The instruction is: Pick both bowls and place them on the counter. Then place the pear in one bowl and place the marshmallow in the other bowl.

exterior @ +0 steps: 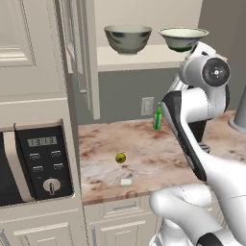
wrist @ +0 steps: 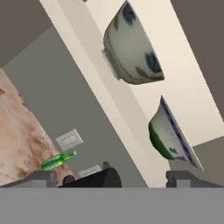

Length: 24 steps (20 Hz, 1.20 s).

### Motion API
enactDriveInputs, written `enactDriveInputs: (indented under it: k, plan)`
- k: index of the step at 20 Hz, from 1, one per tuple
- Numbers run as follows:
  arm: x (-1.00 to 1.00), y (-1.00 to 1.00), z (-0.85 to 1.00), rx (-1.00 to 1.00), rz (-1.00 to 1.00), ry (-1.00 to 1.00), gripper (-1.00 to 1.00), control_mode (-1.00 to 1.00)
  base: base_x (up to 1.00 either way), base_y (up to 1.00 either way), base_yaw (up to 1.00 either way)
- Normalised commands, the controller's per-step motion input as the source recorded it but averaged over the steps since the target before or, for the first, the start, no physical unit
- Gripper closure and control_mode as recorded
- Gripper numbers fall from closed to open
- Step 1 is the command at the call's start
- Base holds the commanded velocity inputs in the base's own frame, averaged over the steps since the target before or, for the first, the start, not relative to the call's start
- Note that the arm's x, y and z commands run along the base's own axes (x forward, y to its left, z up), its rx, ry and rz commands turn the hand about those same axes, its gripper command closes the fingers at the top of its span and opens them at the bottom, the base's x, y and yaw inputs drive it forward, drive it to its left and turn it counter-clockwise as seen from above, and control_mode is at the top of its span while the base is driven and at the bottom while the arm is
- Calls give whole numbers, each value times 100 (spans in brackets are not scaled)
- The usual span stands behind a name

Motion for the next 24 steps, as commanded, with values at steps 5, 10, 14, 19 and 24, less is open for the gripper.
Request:
enactDriveInputs:
  k: [5,10,14,19,24]
  plan:
    - [0,-16,67,-4,-1,6,-100,-100,0,0,0]
    - [7,-18,1,-3,-1,9,-100,-100,0,0,0]
    - [38,-20,-21,-9,0,1,-100,-100,0,0,0]
    - [40,-2,-1,-12,0,0,-100,-100,0,0,0]
    - [17,-14,5,-10,-6,0,-100,-100,0,0,0]
